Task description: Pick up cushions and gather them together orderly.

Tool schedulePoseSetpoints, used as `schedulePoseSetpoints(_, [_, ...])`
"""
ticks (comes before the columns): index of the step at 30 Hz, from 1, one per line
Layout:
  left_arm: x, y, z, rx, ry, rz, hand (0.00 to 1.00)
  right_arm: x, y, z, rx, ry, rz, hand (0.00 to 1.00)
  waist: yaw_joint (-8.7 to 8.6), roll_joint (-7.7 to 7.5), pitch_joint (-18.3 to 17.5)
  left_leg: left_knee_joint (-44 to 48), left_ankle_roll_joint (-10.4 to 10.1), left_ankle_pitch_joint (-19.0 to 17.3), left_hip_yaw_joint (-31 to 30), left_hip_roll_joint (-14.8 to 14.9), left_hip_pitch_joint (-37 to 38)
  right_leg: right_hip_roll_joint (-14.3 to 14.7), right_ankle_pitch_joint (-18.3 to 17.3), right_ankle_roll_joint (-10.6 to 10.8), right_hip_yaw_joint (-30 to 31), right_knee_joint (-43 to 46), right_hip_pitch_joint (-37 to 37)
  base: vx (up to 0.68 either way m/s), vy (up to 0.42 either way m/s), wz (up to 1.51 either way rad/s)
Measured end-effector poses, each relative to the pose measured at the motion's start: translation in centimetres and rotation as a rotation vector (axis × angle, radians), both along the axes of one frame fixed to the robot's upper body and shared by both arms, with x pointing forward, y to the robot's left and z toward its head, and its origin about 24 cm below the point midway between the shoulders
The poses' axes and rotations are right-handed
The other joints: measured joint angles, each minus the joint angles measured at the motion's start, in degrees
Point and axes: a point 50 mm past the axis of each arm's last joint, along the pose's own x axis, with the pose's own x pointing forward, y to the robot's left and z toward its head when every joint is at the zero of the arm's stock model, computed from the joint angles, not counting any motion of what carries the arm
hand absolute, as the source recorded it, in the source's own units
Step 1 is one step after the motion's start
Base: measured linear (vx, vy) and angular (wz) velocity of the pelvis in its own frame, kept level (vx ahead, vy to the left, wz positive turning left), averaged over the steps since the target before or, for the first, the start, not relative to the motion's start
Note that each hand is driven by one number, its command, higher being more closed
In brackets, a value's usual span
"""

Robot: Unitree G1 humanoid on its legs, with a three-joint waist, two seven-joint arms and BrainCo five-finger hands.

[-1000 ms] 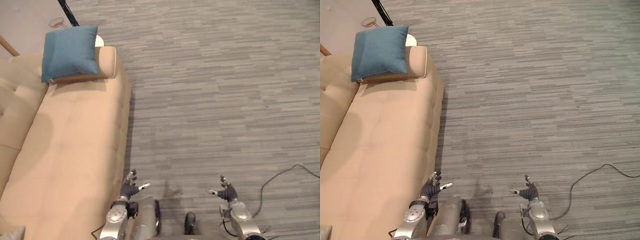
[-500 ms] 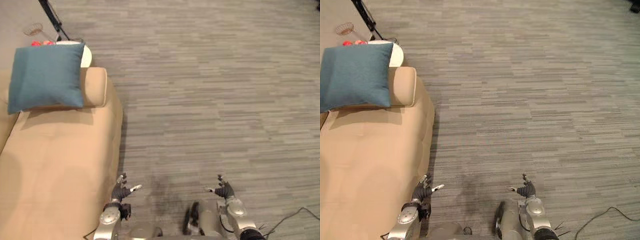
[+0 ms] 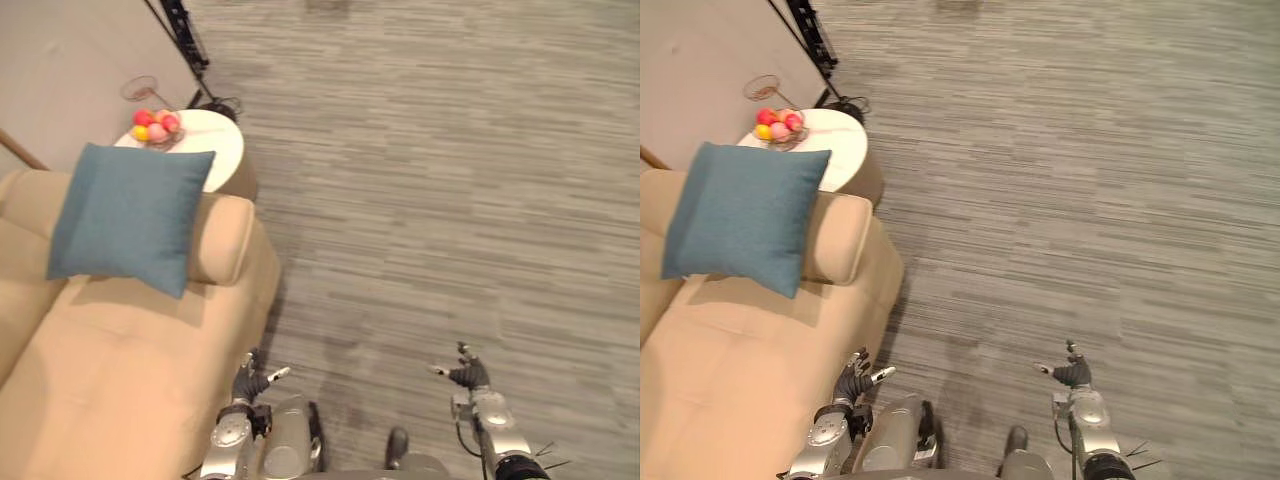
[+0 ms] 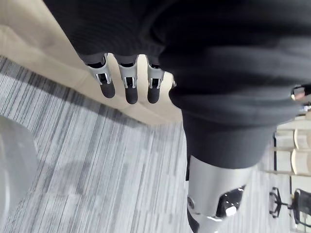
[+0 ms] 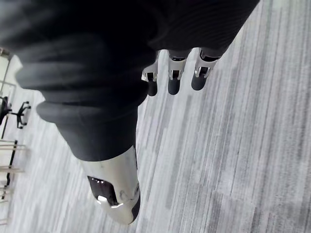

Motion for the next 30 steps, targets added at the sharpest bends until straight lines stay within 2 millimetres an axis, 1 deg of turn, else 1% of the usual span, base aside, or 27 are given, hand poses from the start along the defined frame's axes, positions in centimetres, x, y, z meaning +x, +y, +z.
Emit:
schedulePoseSetpoints(1, [-0.3,0.5,-0.1,0.007,0.010,0.010,0.00,-0.6,0.6,-0.6,0.024,0.030,-0.012,0.00,-0.06,-2.31,-0.89,-3.09,0.46,-0.16,2.39,-3.23,2.33,-2.62,-0.87,0.92,-2.03,-0.09,1.91,0.66,0.178,1.18])
schedulePoseSetpoints(2, [-0.4,1.1,-0.1,0.013,0.011,0.027,0.00,-0.5,0.9,-0.7,0.033,0.025,-0.011,0.00,0.08,-3.83,-1.34,-2.51,2.32,-1.39,3.01,-4.77,1.84,-3.81,-1.11,1.34,-3.92,0.13,2.43,0.55,0.115,1.21])
schedulePoseSetpoints(3, [-0.6,1.3,-0.2,0.012,0.016,0.032,0.00,-0.5,1.0,-0.7,0.034,0.027,-0.010,0.00,0.16,-4.12,-1.27,-0.85,3.77,-2.55,2.44,-4.98,1.29,-4.14,-1.39,1.77,-4.21,0.89,2.74,0.52,0.143,0.99])
schedulePoseSetpoints(4, [-1.5,1.4,-0.7,0.004,0.051,0.051,0.00,-0.1,1.0,-0.6,0.034,0.019,-0.007,0.00,0.84,-4.54,-1.20,2.20,4.97,-5.58,1.54,-5.98,1.56,-6.22,-3.39,5.16,-3.82,7.26,2.49,0.52,0.197,0.78])
schedulePoseSetpoints(5, [-2.5,1.2,-1.3,-0.005,0.089,0.060,0.00,-0.1,0.8,-0.5,0.028,0.018,-0.007,0.00,1.27,-4.59,-1.24,2.41,5.08,-7.79,0.62,-7.28,3.85,-8.66,-4.59,7.03,-2.74,18.13,0.08,0.52,0.227,0.74])
schedulePoseSetpoints(6, [-3.0,1.2,-1.5,-0.007,0.105,0.064,0.00,-0.1,0.8,-0.5,0.024,0.021,-0.003,0.00,1.23,-4.60,-1.27,1.86,5.19,-8.64,-0.50,-8.19,5.56,-10.20,-3.95,7.42,-1.46,26.28,-2.18,0.51,0.228,0.95])
schedulePoseSetpoints(7, [-3.5,1.5,-1.7,0.001,0.117,0.067,0.00,-0.3,1.0,-0.6,0.017,0.030,0.013,0.00,0.61,-5.04,-1.23,-0.16,5.51,-10.11,-3.74,-10.46,9.79,-13.21,-0.93,7.13,2.39,45.43,-8.71,0.61,0.177,1.41])
schedulePoseSetpoints(8, [-3.7,2.0,-1.7,0.015,0.125,0.067,0.00,-0.4,1.2,-0.8,0.021,0.034,0.017,0.00,-0.53,-5.57,-1.21,-0.93,5.77,-10.34,-7.59,-12.26,12.74,-13.11,-3.04,4.80,5.09,56.19,-12.79,0.61,0.122,1.64])
schedulePoseSetpoints(9, [-3.6,2.2,-1.6,0.022,0.121,0.066,0.00,-0.7,1.3,-0.9,0.023,0.041,0.017,0.00,-0.96,-5.80,-1.31,-1.66,5.81,-10.37,-9.64,-13.07,14.44,-12.61,-4.45,3.87,6.01,59.57,-14.66,0.52,0.031,1.85])
schedulePoseSetpoints(10, [-3.4,2.3,-1.5,0.027,0.113,0.068,0.00,-1.1,1.4,-1.1,0.028,0.052,0.015,0.00,-1.73,-5.86,-1.33,-2.78,5.86,-10.39,-13.18,-13.86,18.07,-11.73,-6.30,1.71,6.87,60.93,-17.77,0.51,-0.022,1.72])
schedulePoseSetpoints(12, [-2.8,2.4,-1.2,0.031,0.095,0.069,0.00,-1.6,1.5,-1.2,0.032,0.053,0.011,0.00,-1.60,-6.09,-1.45,-2.92,5.85,-10.40,-17.49,-14.75,21.53,-10.73,-8.24,1.12,7.39,56.17,-21.76,0.50,-0.053,1.63])
schedulePoseSetpoints(15, [-0.5,1.9,-0.1,0.025,0.018,0.071,0.00,-1.9,1.8,-0.9,0.047,0.022,0.000,0.00,-2.14,-6.20,-1.60,-1.91,5.32,-10.69,-28.12,-14.83,23.76,-5.45,-9.00,1.27,13.22,38.12,-27.51,0.44,-0.195,1.84])
schedulePoseSetpoints(16, [0.2,1.6,0.3,0.021,-0.010,0.061,0.00,-2.2,1.7,-0.9,0.054,0.015,-0.018,0.00,-3.01,-6.31,-1.66,-0.94,3.45,-11.75,-32.02,-14.30,23.78,-2.96,-7.23,2.64,18.59,28.35,-28.33,0.52,-0.356,2.20])
schedulePoseSetpoints(17, [0.5,1.5,0.4,0.023,-0.019,0.052,0.00,-2.4,1.6,-1.0,0.066,0.015,-0.042,0.00,-3.31,-6.70,-1.75,-0.50,0.95,-13.29,-34.07,-13.92,24.10,-2.05,-3.72,3.24,22.78,20.37,-27.80,0.56,-0.434,2.36])
schedulePoseSetpoints(18, [0.7,1.7,0.5,0.029,-0.023,0.048,0.00,-3.3,1.7,-1.4,0.079,0.036,-0.068,0.00,-3.55,-8.22,-1.99,-0.41,-1.76,-15.51,-35.44,-13.90,25.17,-2.13,4.04,3.12,25.48,14.13,-27.23,0.51,-0.422,1.83])
schedulePoseSetpoints(19, [0.7,1.6,0.4,0.025,-0.018,0.048,0.00,-3.7,1.5,-1.6,0.082,0.045,-0.081,0.00,-3.61,-7.85,-1.82,-0.30,-2.23,-16.73,-36.80,-13.32,25.68,-1.90,7.99,2.24,25.47,15.47,-26.56,0.48,-0.417,1.45])
schedulePoseSetpoints(20, [0.2,0.6,0.1,-0.004,-0.007,0.054,0.00,-3.5,1.3,-1.4,0.078,0.039,-0.085,0.00,-2.65,-5.43,-2.87,-0.35,-3.91,-16.81,-38.25,-9.48,25.48,-0.31,6.02,0.11,21.78,17.77,-26.25,0.41,-0.392,1.10])
schedulePoseSetpoints(21, [0.1,0.3,0.0,-0.014,-0.001,0.045,0.00,-3.0,1.4,-1.1,0.080,0.015,-0.083,0.00,-2.69,-5.32,-2.90,-0.46,-6.42,-15.30,-37.77,-8.03,25.04,-0.38,4.20,-1.16,19.20,19.55,-26.08,0.36,-0.360,0.96])
schedulePoseSetpoints(22, [0.1,0.1,0.0,-0.019,-0.001,0.045,0.00,-2.8,1.3,-0.8,0.079,0.000,-0.083,0.00,-3.13,-5.29,-2.87,-0.37,-7.61,-14.51,-37.26,-7.17,24.83,-0.44,3.61,-1.92,17.58,20.06,-25.64,0.32,-0.354,1.20])
schedulePoseSetpoints(23, [0.5,-0.3,0.1,-0.029,-0.012,0.042,0.00,-2.6,1.7,-0.6,0.091,-0.023,-0.089,0.00,-3.24,-5.38,-2.83,0.86,-9.80,-12.28,-34.21,-4.83,23.59,-0.46,2.70,-3.34,13.65,19.76,-23.50,0.27,-0.315,1.21])
schedulePoseSetpoints(24, [1.0,-0.6,0.4,-0.036,-0.027,0.037,0.00,-2.7,1.8,-0.6,0.100,-0.030,-0.096,0.00,-3.27,-5.60,-2.75,2.99,-10.12,-10.63,-30.69,-3.88,22.31,-0.51,2.46,-3.72,11.82,18.84,-21.68,0.24,-0.293,1.21])
schedulePoseSetpoints(25, [1.4,-0.8,0.6,-0.040,-0.039,0.034,0.00,-2.8,1.9,-0.5,0.102,-0.035,-0.099,0.00,-3.20,-5.76,-2.73,4.95,-10.23,-9.45,-27.71,-3.01,21.03,-0.62,2.42,-3.77,10.50,17.67,-20.28,0.18,-0.256,1.07])
schedulePoseSetpoints(26, [2.1,-1.0,1.0,-0.043,-0.067,0.027,0.00,-2.8,2.0,-0.4,0.110,-0.055,-0.115,0.00,-3.06,-6.63,-2.58,9.77,-9.62,-6.56,-20.88,-1.12,17.59,-1.05,2.40,-3.92,8.65,14.46,-17.34,0.11,-0.178,0.84])
schedulePoseSetpoints(27, [2.4,-1.0,1.3,-0.042,-0.080,0.026,0.00,-2.8,2.1,-0.3,0.115,-0.066,-0.128,0.00,-2.97,-6.91,-2.55,11.27,-8.93,-5.90,-17.77,0.18,16.55,-1.15,2.40,-3.94,8.45,13.04,-16.38,0.11,-0.185,0.81])
schedulePoseSetpoints(28, [2.5,-1.0,1.6,-0.040,-0.099,0.027,0.00,-2.4,2.0,-0.1,0.123,-0.087,-0.148,0.00,-2.93,-6.70,-2.67,11.40,-7.39,-8.06,-10.94,2.43,15.19,-1.12,3.07,-4.54,7.10,10.96,-15.22,0.07,-0.099,0.54])
schedulePoseSetpoints(29, [2.7,-0.9,1.7,-0.045,-0.106,0.032,0.00,-2.3,1.5,0.1,0.122,-0.099,-0.175,0.00,-3.10,-6.73,-2.64,6.14,-7.04,-8.42,-6.05,2.93,14.80,-1.08,3.65,-4.42,5.96,10.00,-15.17,0.05,-0.056,0.46])
schedulePoseSetpoints(30, [2.7,-0.8,1.8,-0.047,-0.108,0.039,0.00,-2.3,1.3,0.1,0.122,-0.100,-0.188,0.00,-3.16,-6.50,-2.67,3.39,-6.78,-8.35,-4.19,2.96,15.31,-0.99,3.80,-4.24,5.81,9.74,-15.22,0.01,0.014,0.28])
